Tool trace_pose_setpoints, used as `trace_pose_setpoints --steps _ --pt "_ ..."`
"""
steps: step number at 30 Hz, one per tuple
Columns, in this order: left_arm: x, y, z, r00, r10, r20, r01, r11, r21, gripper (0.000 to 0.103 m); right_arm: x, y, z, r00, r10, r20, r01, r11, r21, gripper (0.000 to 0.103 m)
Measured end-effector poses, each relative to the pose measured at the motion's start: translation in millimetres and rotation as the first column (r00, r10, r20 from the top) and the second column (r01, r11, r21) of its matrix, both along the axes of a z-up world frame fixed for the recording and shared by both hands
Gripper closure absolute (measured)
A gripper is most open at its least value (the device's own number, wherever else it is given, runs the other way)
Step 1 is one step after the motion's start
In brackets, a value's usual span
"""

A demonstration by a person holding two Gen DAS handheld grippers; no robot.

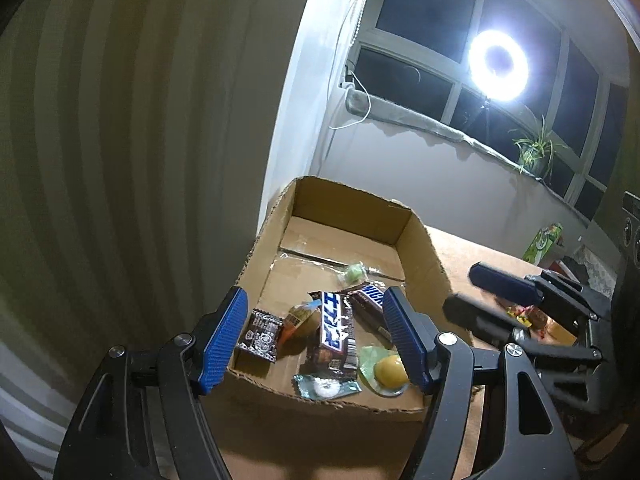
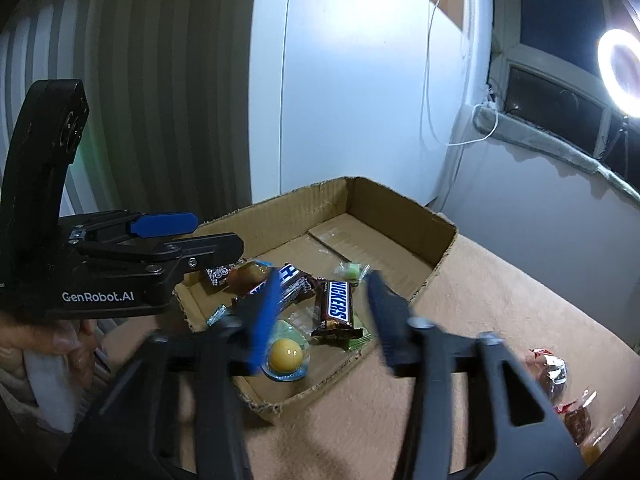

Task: Organize snacks
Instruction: 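Open both tools over the box and return them to the snack pile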

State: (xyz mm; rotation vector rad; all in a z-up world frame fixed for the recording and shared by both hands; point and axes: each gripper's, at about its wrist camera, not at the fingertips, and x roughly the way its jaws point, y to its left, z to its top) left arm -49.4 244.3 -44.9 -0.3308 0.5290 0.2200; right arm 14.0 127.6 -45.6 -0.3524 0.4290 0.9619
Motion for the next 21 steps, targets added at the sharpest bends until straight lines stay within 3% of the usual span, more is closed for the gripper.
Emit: trace_pose_setpoints --steps 14,21 --pt "11 -48 21 0.999 -0.054 -0.009 0.054 0.996 0.065 0.033 -4 -48 13 0.999 -0.047 -0.001 0.047 0.997 0.066 0.046" --pt "26 -83 28 0.994 -0.106 -0.027 0.109 0.988 0.113 0.033 10 -96 13 0.992 -0.119 -0.028 0.122 0.987 0.108 0.046"
